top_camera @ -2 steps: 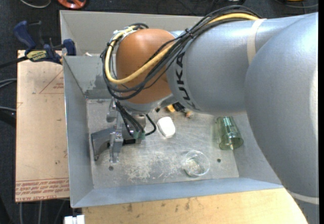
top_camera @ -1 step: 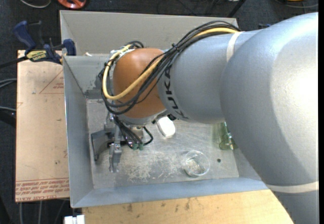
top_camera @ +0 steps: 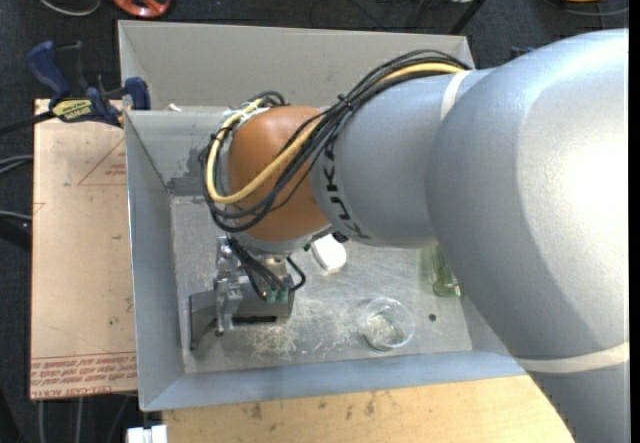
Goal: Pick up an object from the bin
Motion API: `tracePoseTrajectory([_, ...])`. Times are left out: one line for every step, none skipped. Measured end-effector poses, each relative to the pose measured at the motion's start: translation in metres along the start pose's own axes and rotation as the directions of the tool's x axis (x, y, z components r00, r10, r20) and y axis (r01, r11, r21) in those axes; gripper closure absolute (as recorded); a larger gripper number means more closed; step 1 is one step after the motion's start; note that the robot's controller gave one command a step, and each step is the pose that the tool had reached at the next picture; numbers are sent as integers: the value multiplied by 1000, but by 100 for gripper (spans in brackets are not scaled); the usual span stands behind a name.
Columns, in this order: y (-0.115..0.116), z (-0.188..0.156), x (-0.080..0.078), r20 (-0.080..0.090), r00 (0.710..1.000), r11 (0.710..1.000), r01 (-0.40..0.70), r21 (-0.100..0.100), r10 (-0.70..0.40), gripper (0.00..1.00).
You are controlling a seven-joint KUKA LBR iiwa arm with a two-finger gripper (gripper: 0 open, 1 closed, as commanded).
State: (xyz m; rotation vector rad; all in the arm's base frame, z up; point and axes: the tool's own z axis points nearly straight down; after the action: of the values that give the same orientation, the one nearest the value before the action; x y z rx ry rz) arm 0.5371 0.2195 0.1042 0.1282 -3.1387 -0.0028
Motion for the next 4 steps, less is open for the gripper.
tracePoseTrajectory([0,0,0,0,1000,1000,-1,0,1,100])
tracePoseTrajectory([0,14,-13,-1,1000,1000,27,-3,-27,100])
tracePoseTrajectory([0,10,-9,11,1000,1000,24,-4,-24,100])
tracePoseTrajectory([0,10,-9,11,1000,1000,24,-4,-24,100])
